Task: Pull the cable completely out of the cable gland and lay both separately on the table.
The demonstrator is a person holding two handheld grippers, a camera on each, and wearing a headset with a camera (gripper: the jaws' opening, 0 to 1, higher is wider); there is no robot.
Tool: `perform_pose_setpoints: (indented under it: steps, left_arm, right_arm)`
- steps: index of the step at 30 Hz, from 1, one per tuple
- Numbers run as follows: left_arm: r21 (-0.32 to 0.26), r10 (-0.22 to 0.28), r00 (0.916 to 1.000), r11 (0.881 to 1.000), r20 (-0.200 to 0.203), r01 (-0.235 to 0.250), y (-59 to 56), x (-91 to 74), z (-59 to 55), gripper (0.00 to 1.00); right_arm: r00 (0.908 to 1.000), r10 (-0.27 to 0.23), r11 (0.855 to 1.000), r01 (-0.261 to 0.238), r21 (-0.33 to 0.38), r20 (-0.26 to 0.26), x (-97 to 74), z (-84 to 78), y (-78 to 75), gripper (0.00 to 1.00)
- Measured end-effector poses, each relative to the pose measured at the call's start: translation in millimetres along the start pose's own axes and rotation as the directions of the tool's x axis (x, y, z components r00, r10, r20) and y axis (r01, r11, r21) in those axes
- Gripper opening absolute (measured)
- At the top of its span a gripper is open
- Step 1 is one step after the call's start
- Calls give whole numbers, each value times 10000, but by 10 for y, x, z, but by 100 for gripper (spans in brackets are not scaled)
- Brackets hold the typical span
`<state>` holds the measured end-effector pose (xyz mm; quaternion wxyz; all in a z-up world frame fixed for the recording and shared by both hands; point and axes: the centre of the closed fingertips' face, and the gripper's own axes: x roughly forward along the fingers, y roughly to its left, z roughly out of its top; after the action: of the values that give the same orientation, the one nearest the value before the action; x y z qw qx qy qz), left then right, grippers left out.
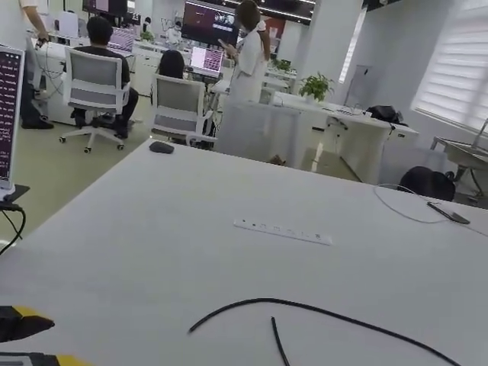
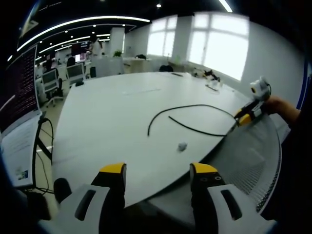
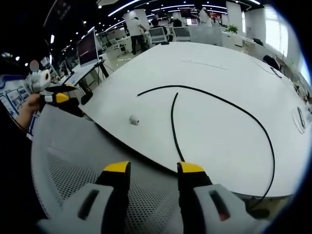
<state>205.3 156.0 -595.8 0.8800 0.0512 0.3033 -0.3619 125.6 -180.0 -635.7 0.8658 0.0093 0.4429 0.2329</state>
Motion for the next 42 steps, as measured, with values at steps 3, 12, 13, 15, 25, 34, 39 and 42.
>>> perform_pose_setpoints:
  steps: [3, 12, 13, 15, 25, 34, 39, 42]
  left_arm:
    - [15, -29, 10000, 10000, -53, 30, -26, 27, 13, 54]
    - [76, -244, 9996, 9997, -116, 245, -188, 134, 78, 55]
    - [158, -297, 9995, 9994, -97, 299, -222, 143, 87, 56]
    - [237, -377, 9993, 9990, -39, 378, -285, 180, 105, 57]
    - [272, -694, 9972, 9972, -268, 701, -404, 333, 55, 57]
    - [448, -688, 9972, 9965, -280, 700, -413, 321, 82, 57]
    - [569, -677, 9975, 9960, -220, 688, -397, 283, 142, 56]
    - [612, -638, 9978, 9960, -184, 648, -393, 292, 162, 56]
  right_arm:
    - [10000, -9, 10000, 9, 4, 4, -6, 9, -6, 41]
    - [10000, 71, 9999, -70, -112, 65, 20, 8, 3, 41]
    - [9999, 78, 9999, -77, -96, 130, 30, 8, 2, 41]
    - [9995, 103, 9999, -101, -64, 306, 44, 25, 6, 41]
    - [9999, -66, 9998, 68, -167, 124, 90, -32, -3, 40]
    - [10000, -41, 9999, 40, -120, -7, 118, -49, 4, 39]
    - [9999, 105, 9997, -104, -208, 35, 122, -45, 30, 39]
    - [9998, 174, 9997, -175, -185, -46, 128, -54, 39, 40]
